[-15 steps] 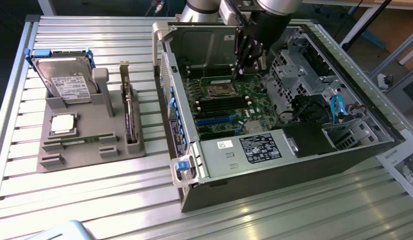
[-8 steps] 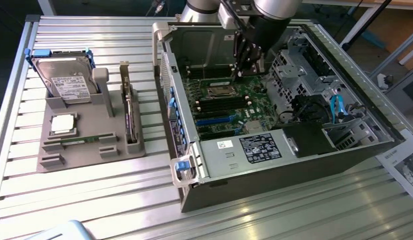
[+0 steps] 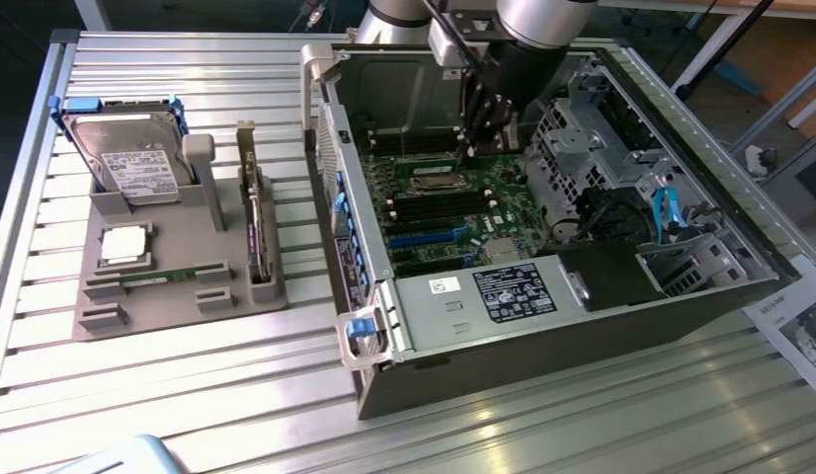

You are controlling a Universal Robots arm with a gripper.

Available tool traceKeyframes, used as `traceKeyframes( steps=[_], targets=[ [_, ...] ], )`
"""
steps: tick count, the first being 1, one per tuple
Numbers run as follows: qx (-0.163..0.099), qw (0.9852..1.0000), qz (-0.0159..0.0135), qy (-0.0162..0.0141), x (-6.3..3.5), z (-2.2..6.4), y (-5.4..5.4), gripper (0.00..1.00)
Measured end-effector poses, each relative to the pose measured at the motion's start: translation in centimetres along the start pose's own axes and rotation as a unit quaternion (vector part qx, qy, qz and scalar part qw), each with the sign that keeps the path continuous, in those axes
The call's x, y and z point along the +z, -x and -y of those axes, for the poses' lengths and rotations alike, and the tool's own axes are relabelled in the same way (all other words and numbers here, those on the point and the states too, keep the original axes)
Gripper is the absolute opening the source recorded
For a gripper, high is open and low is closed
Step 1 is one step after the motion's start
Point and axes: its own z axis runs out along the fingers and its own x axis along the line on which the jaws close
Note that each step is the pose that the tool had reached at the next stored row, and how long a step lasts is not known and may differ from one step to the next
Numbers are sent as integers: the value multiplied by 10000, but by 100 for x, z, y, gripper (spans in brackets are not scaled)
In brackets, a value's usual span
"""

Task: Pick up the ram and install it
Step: 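Insert the ram into the slot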

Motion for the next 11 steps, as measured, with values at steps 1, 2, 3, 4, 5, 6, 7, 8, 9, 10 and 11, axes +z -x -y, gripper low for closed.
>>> traceKeyframes(
  steps=[1, 2, 3, 4, 5, 6, 7, 8, 9, 10, 11],
  targets=[
    [3, 10000, 1, 0, 8, 0, -1, 12],
    [8, 10000, 5, 0, 23, 1, -2, 12],
    [11, 10000, 7, -1, 33, 1, -2, 12],
    [15, 10000, 9, -1, 42, 2, -3, 12],
    [21, 10000, 11, -1, 54, 2, -4, 12],
    [26, 10000, 12, -2, 64, 3, -4, 12],
    [32, 10000, 14, -2, 76, 4, -5, 12],
    [36, 10000, 16, -2, 86, 5, -6, 12],
    [43, 10000, 20, -3, 101, 6, -7, 12],
    [47, 10000, 22, -3, 110, 7, -7, 12],
    [52, 10000, 25, -3, 124, 7, -8, 12]
  ],
)
